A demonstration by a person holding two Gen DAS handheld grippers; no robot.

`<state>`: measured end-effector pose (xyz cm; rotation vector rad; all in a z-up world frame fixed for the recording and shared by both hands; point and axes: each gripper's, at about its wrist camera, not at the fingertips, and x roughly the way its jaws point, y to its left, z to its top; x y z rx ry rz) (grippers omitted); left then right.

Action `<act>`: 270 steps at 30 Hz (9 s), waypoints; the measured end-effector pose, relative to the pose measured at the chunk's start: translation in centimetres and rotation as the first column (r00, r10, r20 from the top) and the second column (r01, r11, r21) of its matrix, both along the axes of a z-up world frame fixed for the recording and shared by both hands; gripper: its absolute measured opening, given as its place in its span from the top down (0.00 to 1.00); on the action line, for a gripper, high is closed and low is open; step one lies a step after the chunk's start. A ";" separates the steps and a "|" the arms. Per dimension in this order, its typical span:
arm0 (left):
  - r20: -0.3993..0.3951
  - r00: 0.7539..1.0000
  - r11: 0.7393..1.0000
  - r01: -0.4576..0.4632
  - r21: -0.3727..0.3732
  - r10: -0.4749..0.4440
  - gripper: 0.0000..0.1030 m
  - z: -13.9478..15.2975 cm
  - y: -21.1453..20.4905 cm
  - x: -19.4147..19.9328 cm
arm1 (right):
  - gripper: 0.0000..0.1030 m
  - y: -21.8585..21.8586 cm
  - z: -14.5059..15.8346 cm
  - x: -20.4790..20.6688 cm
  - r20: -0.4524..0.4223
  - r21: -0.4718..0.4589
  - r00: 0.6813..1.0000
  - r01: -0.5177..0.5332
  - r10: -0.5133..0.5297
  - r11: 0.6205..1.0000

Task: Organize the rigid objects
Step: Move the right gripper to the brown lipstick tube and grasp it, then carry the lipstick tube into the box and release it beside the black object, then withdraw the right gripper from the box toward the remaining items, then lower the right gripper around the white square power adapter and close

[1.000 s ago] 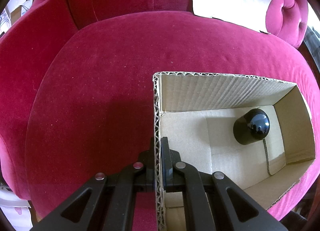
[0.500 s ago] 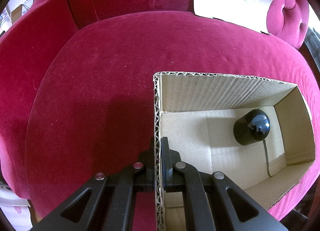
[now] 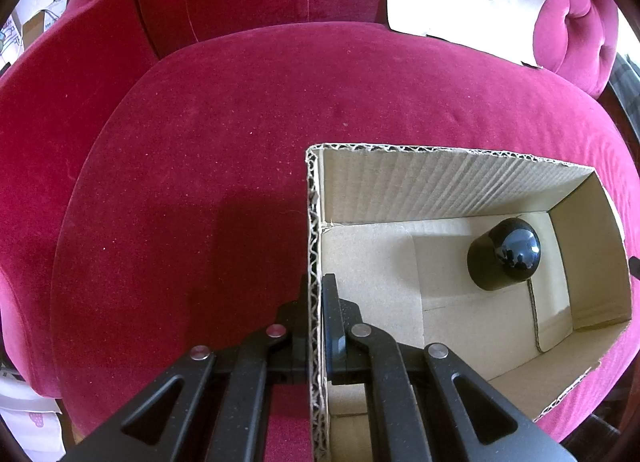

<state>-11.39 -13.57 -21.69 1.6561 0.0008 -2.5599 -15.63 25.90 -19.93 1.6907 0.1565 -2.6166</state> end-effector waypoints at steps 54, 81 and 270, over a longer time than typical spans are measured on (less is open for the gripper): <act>0.003 1.000 1.000 -0.003 -0.002 0.003 0.97 0.2 -0.1 -0.2 | 0.84 -3.0 5.2 2.0 -0.100 -0.025 0.993 -0.058 0.056 0.998; -0.006 1.000 1.000 0.005 -0.002 -0.005 0.97 0.2 -0.9 -0.5 | 0.84 -13.7 8.1 3.8 -0.211 -0.058 0.949 -0.252 0.235 0.966; -0.002 0.999 0.997 -0.044 -0.063 0.044 0.97 0.3 -0.7 1.0 | 0.36 -5.2 0.1 1.8 0.016 -0.009 0.965 -0.263 0.263 0.965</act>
